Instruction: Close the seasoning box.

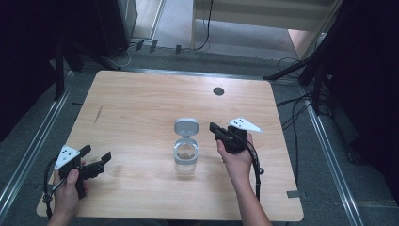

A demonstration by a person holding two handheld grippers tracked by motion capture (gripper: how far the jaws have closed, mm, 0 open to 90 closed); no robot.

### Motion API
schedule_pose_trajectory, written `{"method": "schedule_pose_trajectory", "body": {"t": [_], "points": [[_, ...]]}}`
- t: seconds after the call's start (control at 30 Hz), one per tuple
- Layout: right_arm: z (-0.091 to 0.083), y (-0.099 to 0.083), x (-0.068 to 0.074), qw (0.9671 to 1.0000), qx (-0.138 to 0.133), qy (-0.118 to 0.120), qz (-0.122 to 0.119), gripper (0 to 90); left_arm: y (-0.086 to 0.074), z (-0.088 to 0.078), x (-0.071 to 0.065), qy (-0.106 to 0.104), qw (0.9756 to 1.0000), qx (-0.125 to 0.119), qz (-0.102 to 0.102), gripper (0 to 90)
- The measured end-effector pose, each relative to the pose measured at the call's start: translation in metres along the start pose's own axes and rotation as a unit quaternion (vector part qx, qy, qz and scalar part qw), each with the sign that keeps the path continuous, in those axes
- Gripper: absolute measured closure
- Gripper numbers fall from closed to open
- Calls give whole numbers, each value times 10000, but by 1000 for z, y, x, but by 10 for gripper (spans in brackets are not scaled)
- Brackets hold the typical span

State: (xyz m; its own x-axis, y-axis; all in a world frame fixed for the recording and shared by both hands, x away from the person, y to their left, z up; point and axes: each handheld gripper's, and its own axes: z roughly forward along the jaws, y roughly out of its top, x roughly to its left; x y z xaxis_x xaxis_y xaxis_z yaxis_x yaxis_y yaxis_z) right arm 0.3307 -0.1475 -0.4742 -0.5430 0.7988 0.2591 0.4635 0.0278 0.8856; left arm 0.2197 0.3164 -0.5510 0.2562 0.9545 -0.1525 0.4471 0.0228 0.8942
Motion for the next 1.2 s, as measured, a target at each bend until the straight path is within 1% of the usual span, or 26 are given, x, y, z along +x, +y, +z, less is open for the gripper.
{"method": "schedule_pose_trajectory", "body": {"t": [0.1,0.17,0.27,0.33,0.47,0.53,0.6,0.63,0.67,0.7,0.77,0.83,0.93,1.03,1.07,1.2], "points": [[7,9,-3,10000,-11,-20,15,900,0,0,0,-52,10000,-15,-13,132],[11,14,-2,10000,-20,20,-6,900,0,0,1,-82,10000,-11,-17,132],[16,20,2,9998,-3,144,-97,900,0,1,1,-92,10000,-18,-25,132],[19,24,6,9997,-15,184,-145,900,0,1,1,-92,10000,-16,-23,132],[20,30,14,9991,-119,339,-217,900,0,1,1,-99,9999,-5,-23,133],[20,32,18,9986,-125,442,-259,900,1,1,1,-95,10000,9,-23,133],[18,33,23,9980,-83,518,-344,900,1,1,1,-100,9999,7,-38,133],[16,33,25,9976,-49,590,-347,900,1,1,1,-106,9999,10,-46,134],[16,33,25,9976,-49,590,-347,900,1,1,1,-106,9999,10,-46,134],[6,29,32,9965,-61,742,-374,900,1,1,2,-110,9999,15,-68,134],[-3,24,39,9957,-75,814,-427,900,1,1,2,-125,9999,2,-80,134],[-12,19,46,9958,-87,710,-570,900,1,2,2,-118,9999,20,-95,134],[-20,15,46,9966,-136,572,-579,900,1,2,1,-110,9999,42,-72,134],[-25,12,40,9972,-151,450,-576,900,1,2,2,-110,9999,60,-62,134],[-27,10,37,9974,-147,388,-593,900,1,2,2,-104,9999,38,-86,134],[-33,2,26,9983,-157,235,-506,897,1,2,2,-111,9999,33,-94,134]]}}
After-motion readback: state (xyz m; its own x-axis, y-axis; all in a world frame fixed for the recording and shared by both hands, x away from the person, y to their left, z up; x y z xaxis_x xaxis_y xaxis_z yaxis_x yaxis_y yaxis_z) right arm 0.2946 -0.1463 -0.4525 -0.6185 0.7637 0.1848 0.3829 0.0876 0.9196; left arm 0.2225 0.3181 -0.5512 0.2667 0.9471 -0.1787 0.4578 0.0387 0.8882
